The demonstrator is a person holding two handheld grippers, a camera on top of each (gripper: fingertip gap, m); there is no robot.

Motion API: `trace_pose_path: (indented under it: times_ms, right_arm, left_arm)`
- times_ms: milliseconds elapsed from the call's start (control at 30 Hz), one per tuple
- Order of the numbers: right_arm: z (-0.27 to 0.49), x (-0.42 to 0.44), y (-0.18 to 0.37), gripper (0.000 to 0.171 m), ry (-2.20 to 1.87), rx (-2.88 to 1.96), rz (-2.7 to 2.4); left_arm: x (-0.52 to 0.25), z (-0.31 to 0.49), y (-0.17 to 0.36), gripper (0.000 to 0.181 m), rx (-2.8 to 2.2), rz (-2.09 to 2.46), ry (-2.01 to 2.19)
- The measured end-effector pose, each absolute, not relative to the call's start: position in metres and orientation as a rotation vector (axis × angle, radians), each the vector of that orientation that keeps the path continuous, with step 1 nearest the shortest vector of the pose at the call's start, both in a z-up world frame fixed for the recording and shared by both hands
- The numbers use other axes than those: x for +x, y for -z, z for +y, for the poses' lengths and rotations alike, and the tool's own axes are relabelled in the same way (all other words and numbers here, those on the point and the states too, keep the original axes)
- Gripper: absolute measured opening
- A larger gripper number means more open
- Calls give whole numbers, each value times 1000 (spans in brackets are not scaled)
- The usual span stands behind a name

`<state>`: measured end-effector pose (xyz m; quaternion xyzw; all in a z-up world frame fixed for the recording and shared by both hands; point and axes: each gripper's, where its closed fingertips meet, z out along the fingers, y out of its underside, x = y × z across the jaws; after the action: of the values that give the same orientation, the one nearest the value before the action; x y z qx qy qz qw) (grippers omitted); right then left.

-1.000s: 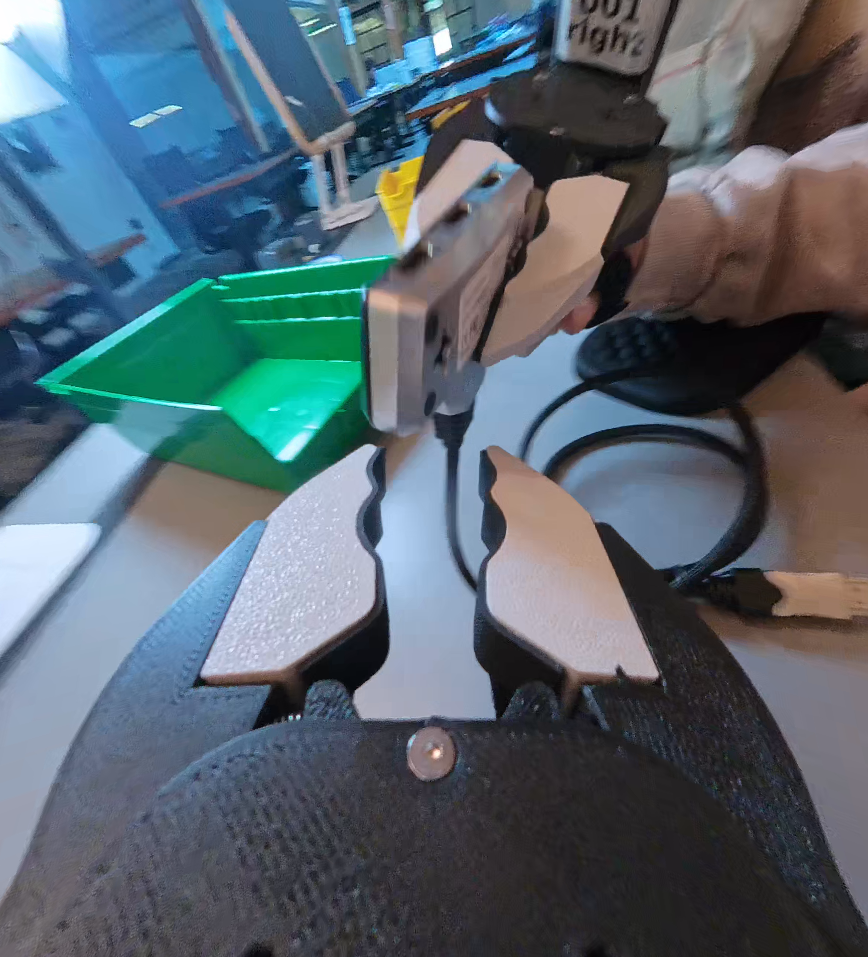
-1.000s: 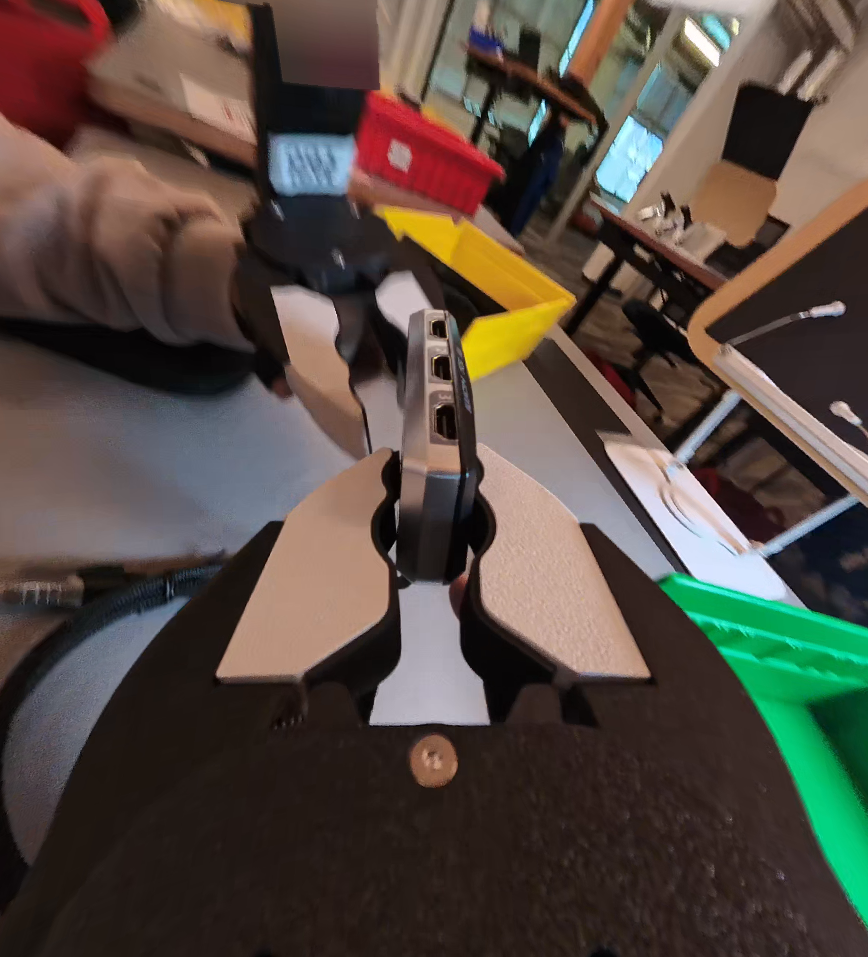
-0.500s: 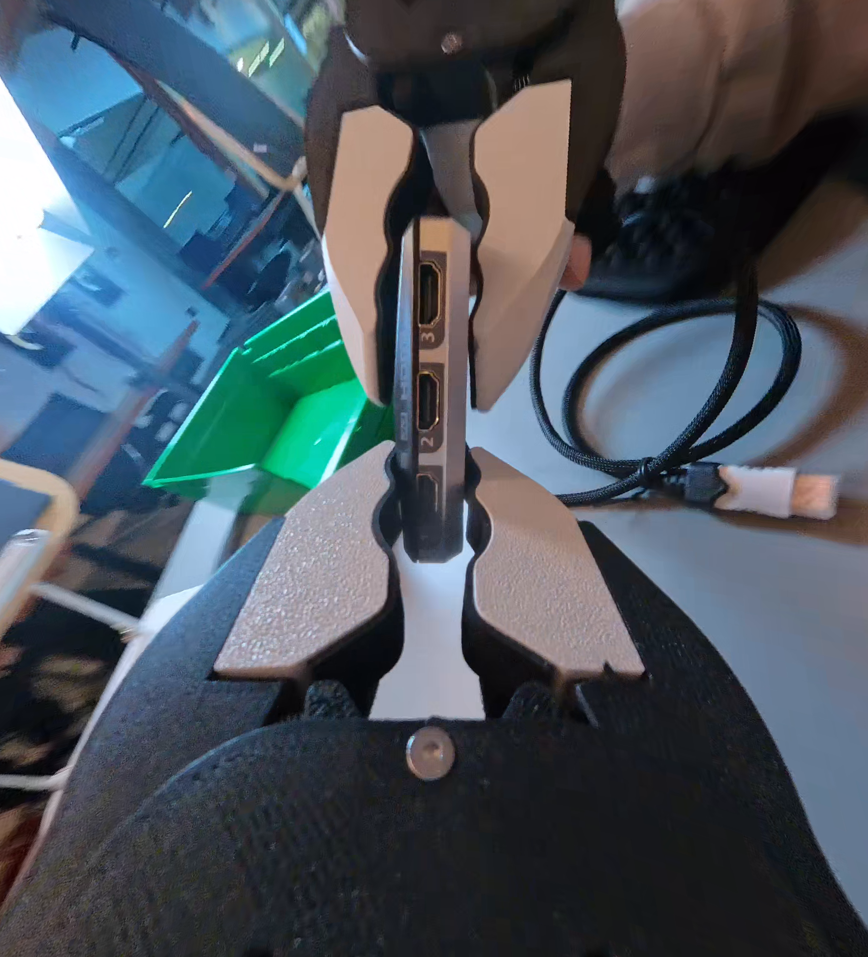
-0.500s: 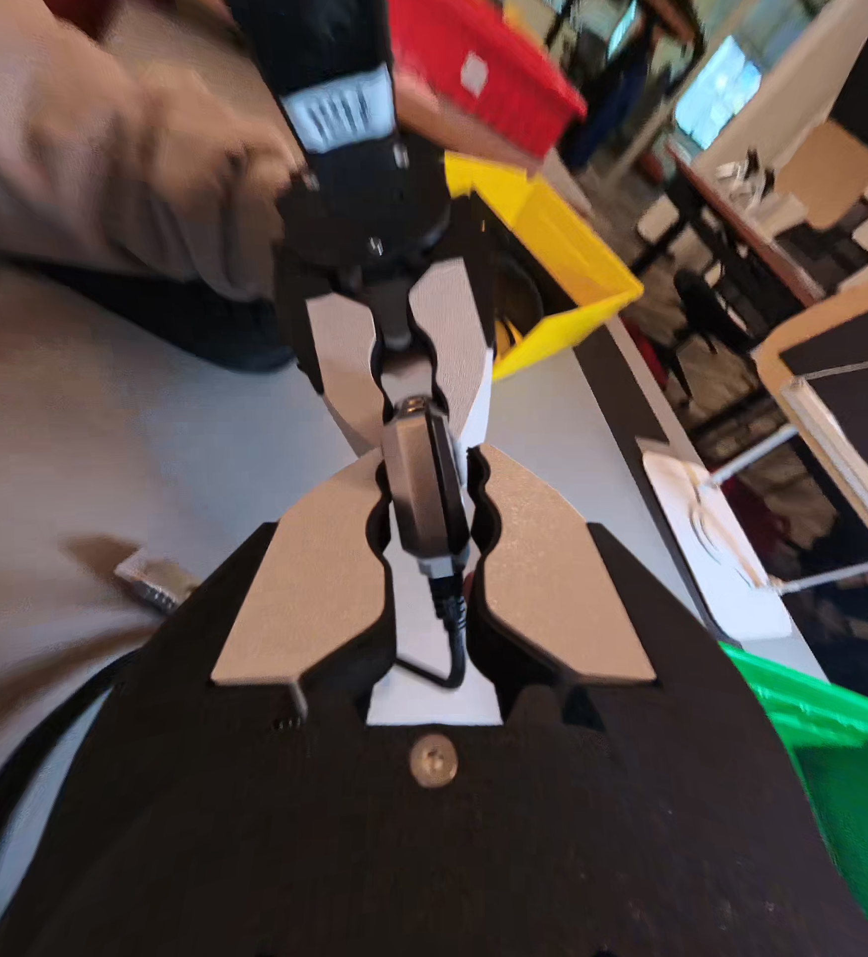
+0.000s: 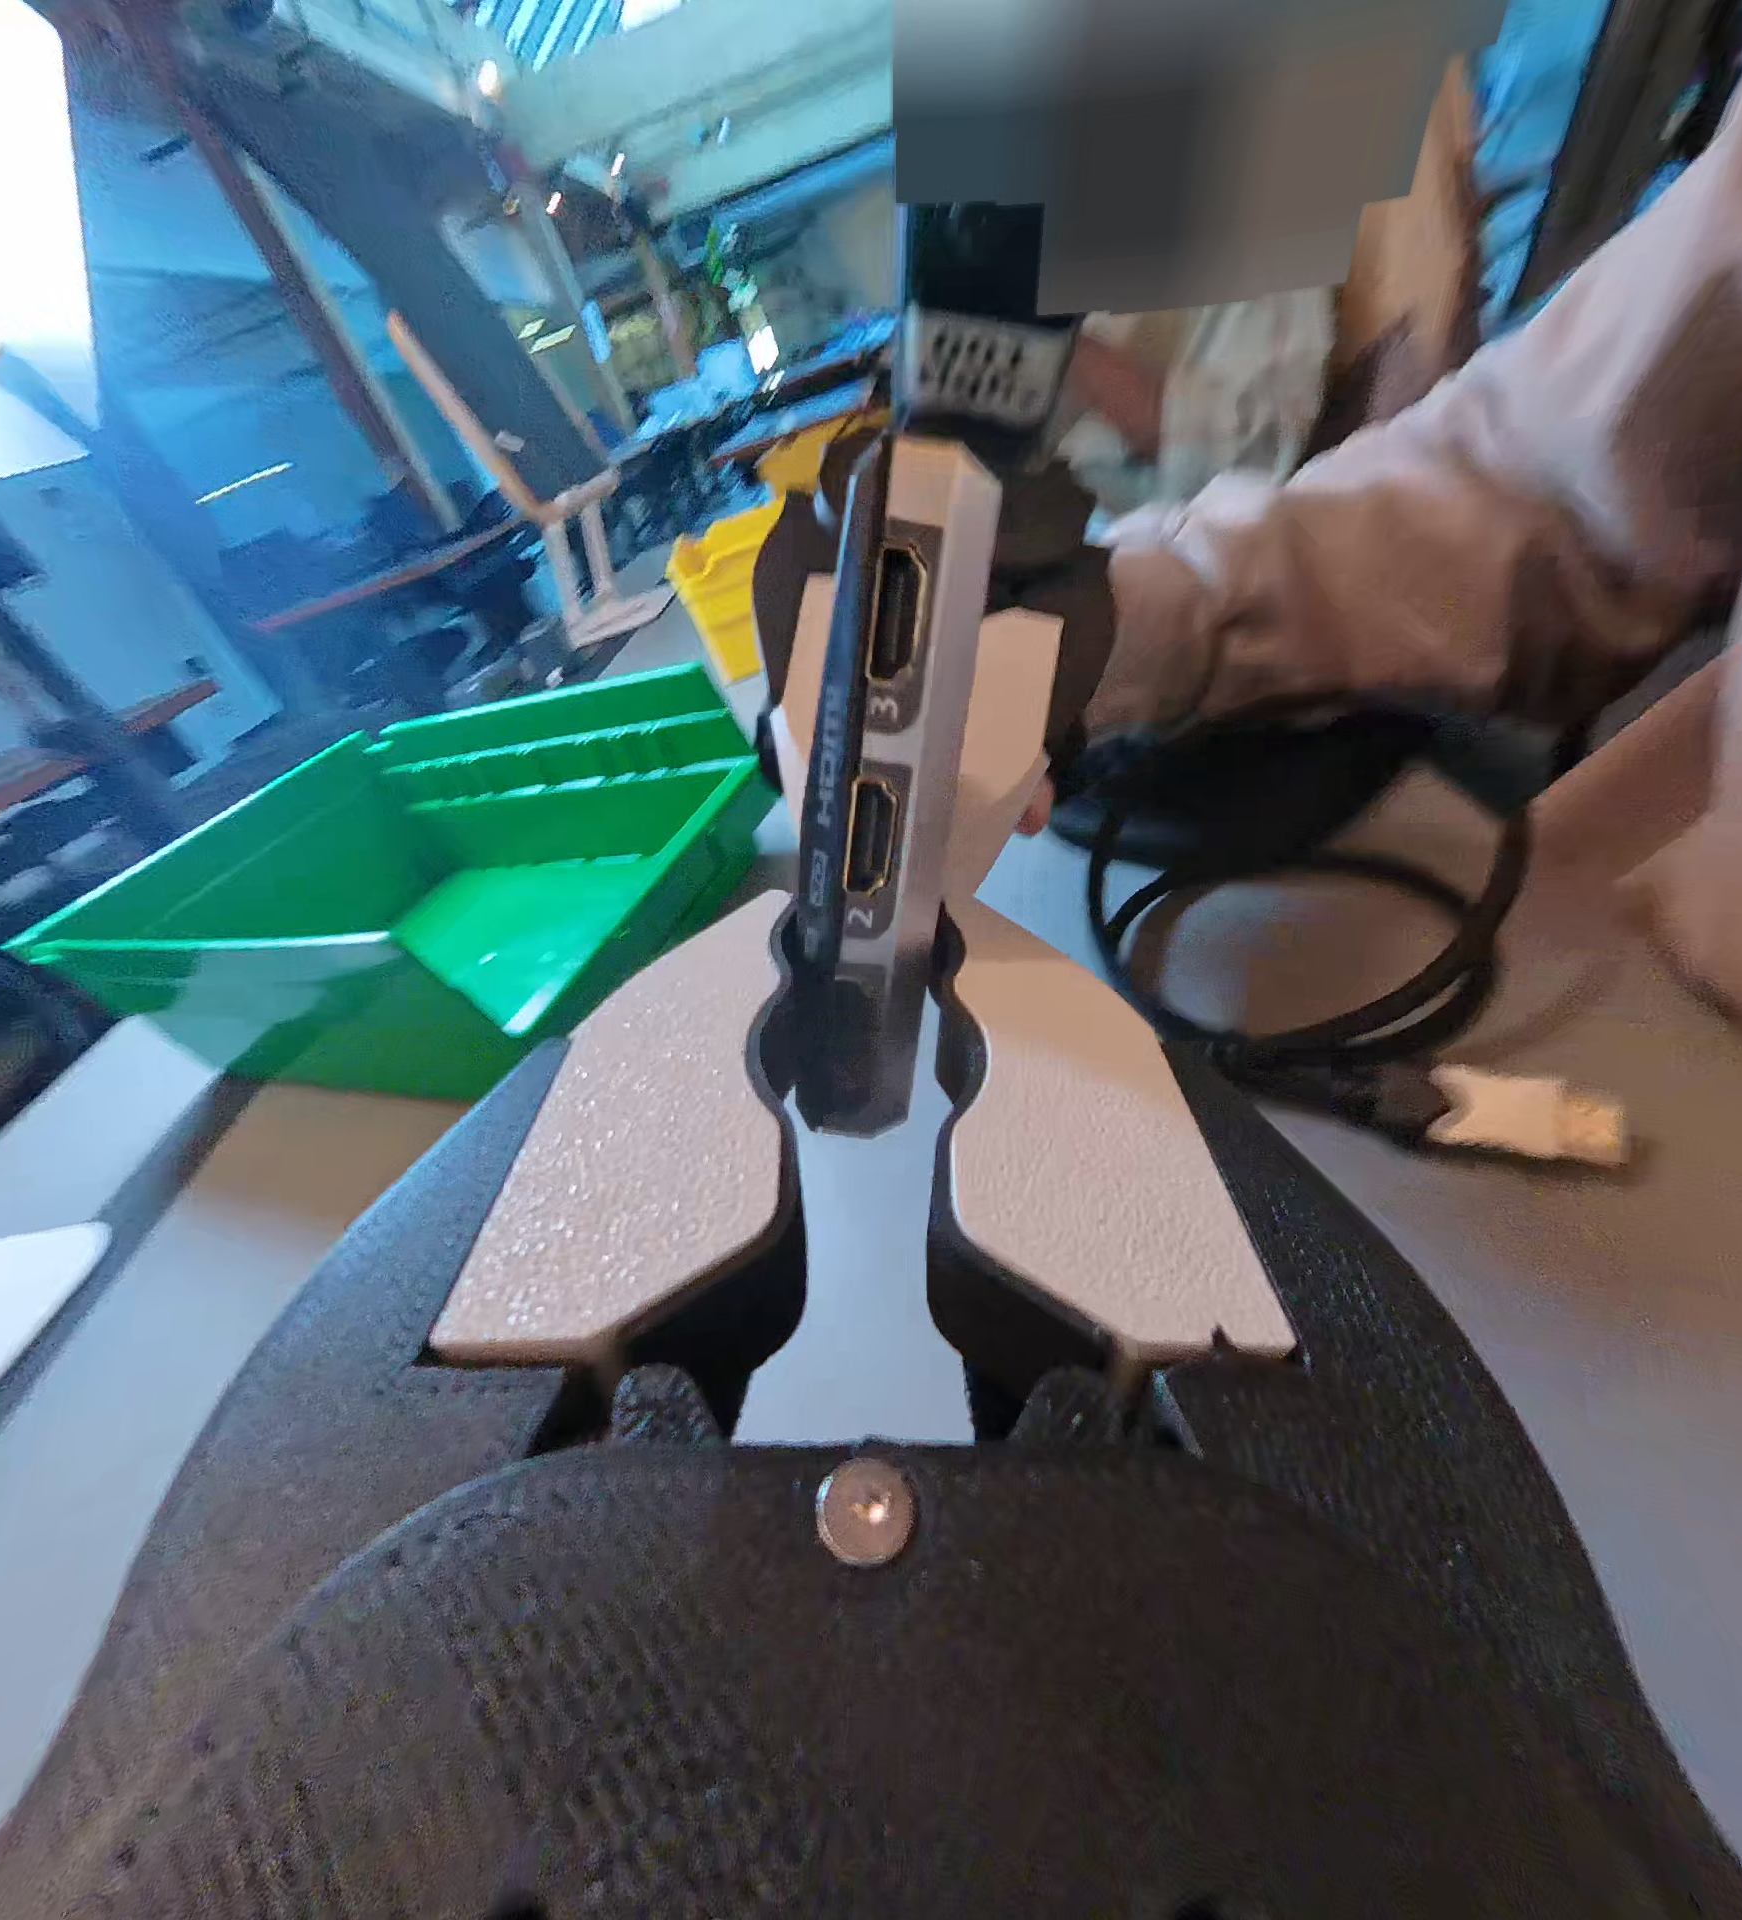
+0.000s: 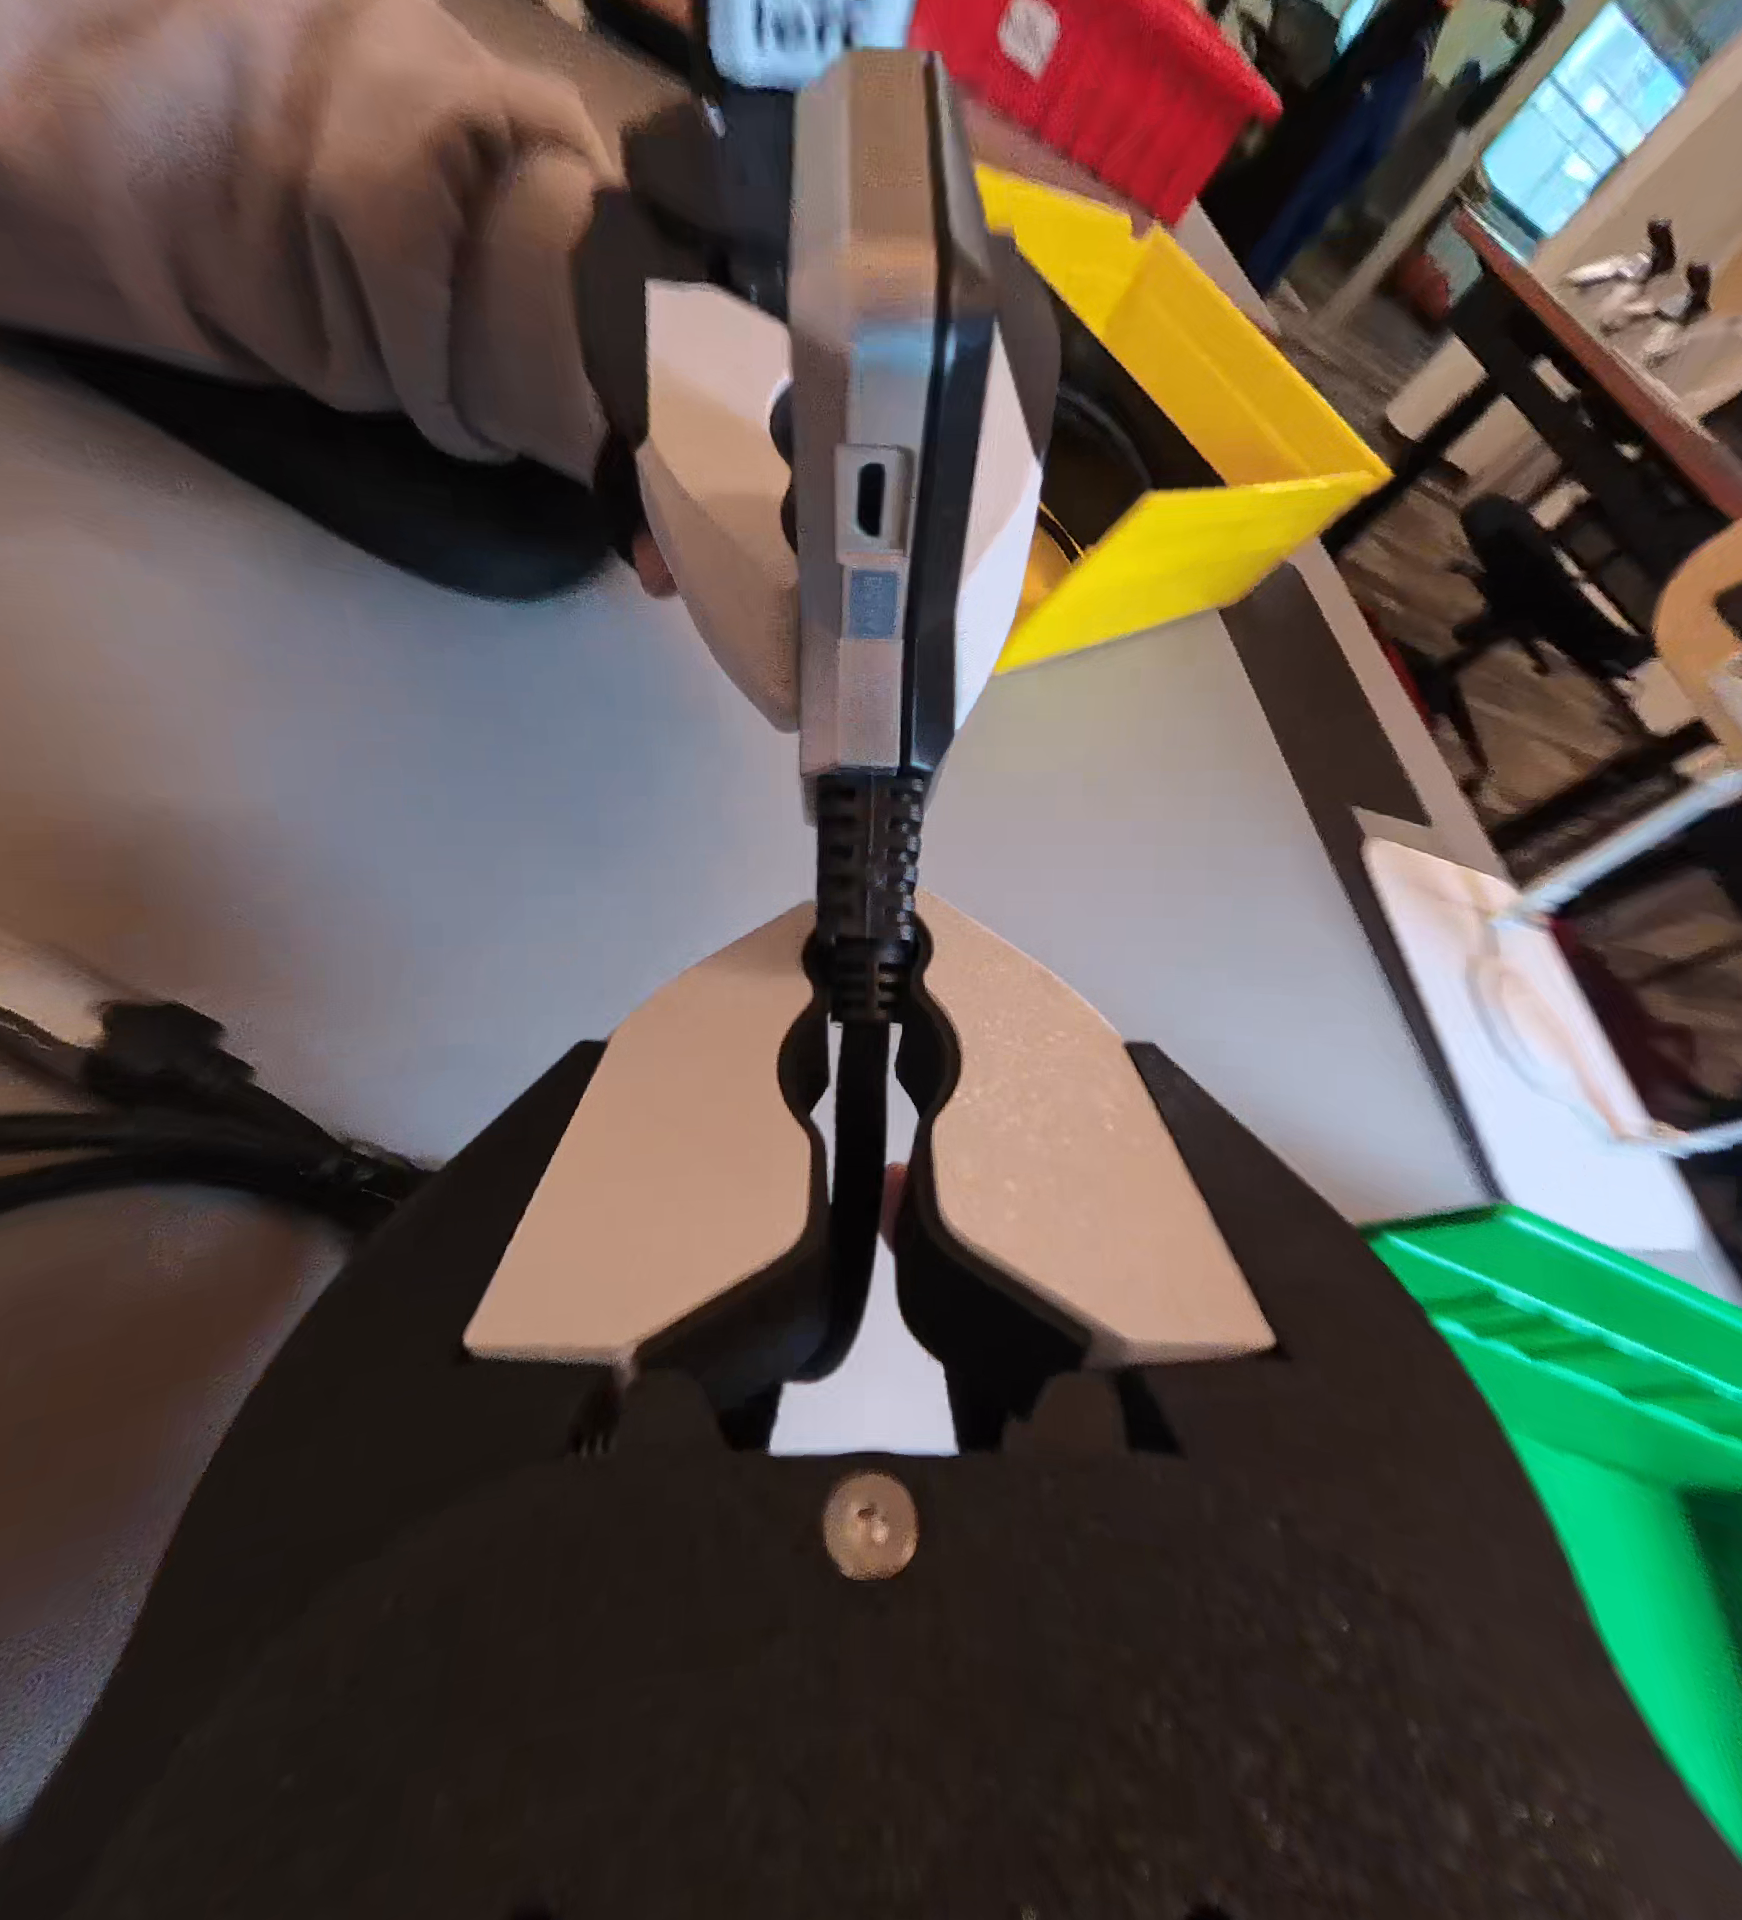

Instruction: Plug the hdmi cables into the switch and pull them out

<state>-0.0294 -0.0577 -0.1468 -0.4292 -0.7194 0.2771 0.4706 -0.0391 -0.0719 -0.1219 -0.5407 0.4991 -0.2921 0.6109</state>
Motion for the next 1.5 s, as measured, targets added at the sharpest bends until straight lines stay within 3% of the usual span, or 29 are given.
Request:
trace_pose_path:
  times_ms: [100, 233, 467, 700, 1000, 1500]
  right_arm:
    - [-43, -25, 158, 8, -276, -989, -1822]
    - [-41, -21, 161, 8, -117, -946, -1805]
    - [-49, -21, 160, 9, -328, -882, -1771]
    - [-67, -32, 151, 34, -204, -757, -1761]
    - [-72, -41, 152, 30, -11, -578, -1706]
    - [-82, -34, 135, 23, -87, -554, -1671]
  left_arm:
    - [-48, -56, 145, 24, -1321, 1264, 367]
    - [-45, -56, 149, 25, -1252, 1350, 115]
    - [-41, -60, 149, 22, -1229, 1395, 26]
    - [-35, -56, 152, 22, -1213, 1439, -149]
    - [-33, -57, 156, 22, -1182, 1488, -308]
    - [-42, -58, 147, 20, -1150, 1444, -245]
